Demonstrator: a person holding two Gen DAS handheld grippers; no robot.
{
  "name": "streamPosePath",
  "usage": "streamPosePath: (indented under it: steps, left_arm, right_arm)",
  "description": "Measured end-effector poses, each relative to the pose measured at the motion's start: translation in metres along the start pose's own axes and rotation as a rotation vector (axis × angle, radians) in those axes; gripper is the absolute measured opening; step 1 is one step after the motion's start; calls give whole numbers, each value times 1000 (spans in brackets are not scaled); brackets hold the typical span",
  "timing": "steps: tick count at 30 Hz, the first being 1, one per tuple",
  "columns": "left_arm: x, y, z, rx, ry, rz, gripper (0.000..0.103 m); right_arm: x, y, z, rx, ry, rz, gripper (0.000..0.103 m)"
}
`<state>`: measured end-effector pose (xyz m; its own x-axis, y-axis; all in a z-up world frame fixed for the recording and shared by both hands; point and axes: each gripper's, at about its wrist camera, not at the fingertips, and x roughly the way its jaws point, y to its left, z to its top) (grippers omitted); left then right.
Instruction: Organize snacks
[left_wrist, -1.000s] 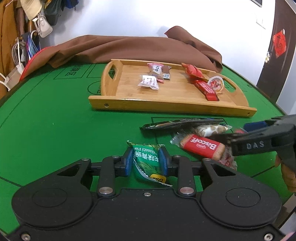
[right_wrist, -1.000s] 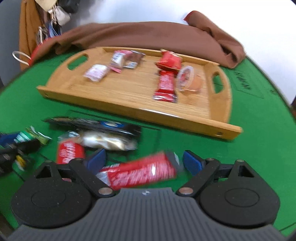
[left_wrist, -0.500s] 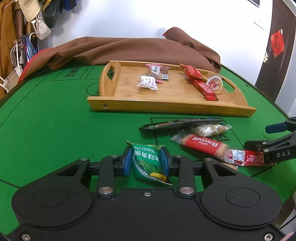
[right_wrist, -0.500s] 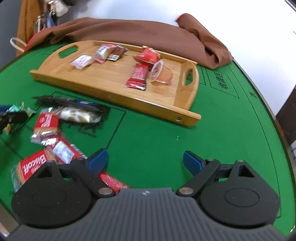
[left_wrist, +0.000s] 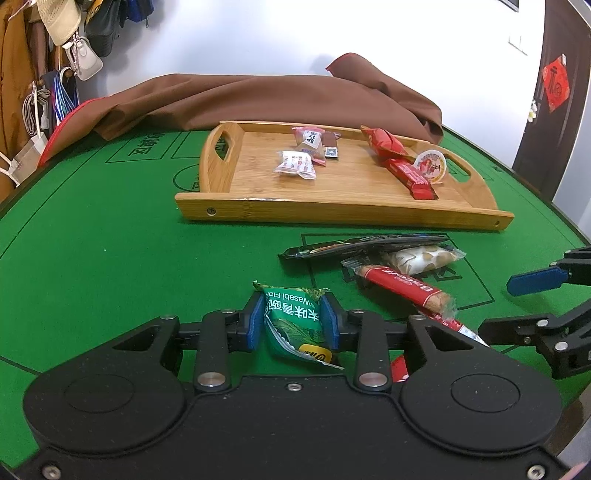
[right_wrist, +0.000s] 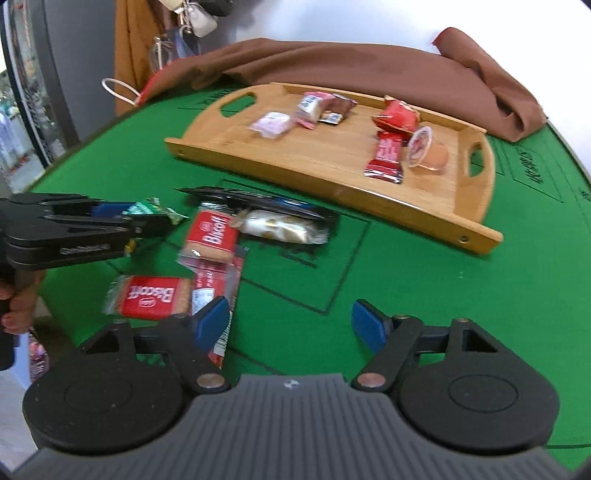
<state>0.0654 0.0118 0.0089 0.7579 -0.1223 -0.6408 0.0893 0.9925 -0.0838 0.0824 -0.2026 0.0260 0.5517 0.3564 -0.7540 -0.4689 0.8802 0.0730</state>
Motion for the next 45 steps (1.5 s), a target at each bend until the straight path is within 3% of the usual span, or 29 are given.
streamPosePath:
  steps: [4, 11, 16, 18, 19, 23, 26, 33, 36, 37, 45]
  left_arm:
    - [0, -1, -1, 5, -2, 5, 33]
    - [0, -2, 0, 4, 0, 10, 33]
    - [1, -3, 0, 5, -1, 12, 33]
    - [1, -3, 0, 4, -1, 11, 33]
    - [1, -3, 0, 3, 0, 11, 33]
    - [1, -2, 0, -6, 2, 7, 32]
    - [0, -1, 1, -18, 4, 6, 30]
    - [-1, 0, 0, -19, 0, 6, 30]
    - [0, -1, -1, -14, -5, 11, 31]
    - [-1, -2, -1, -12, -7, 14, 31]
    - [-5, -4, -2, -20, -29, 26, 27]
  right_arm:
    - [-4, 8, -3, 6, 7, 54, 76]
    - [-15, 17, -4, 37, -26, 116, 75]
    - [-14, 40, -9, -18, 1, 177, 72]
    - [-9, 48, -12, -25, 20, 178, 63]
    - [-8, 50, -14, -18, 20, 178, 52]
    - [-9, 52, -15, 5, 9, 134, 35]
    - [-10, 46, -16, 32, 0, 84, 29]
    - [-12, 36, -21, 18, -45, -76, 30]
    - [-9, 38, -21, -16, -56, -93, 35]
    - [-7, 39, -21, -24, -56, -96, 42]
    - [0, 49, -13, -2, -55, -104, 27]
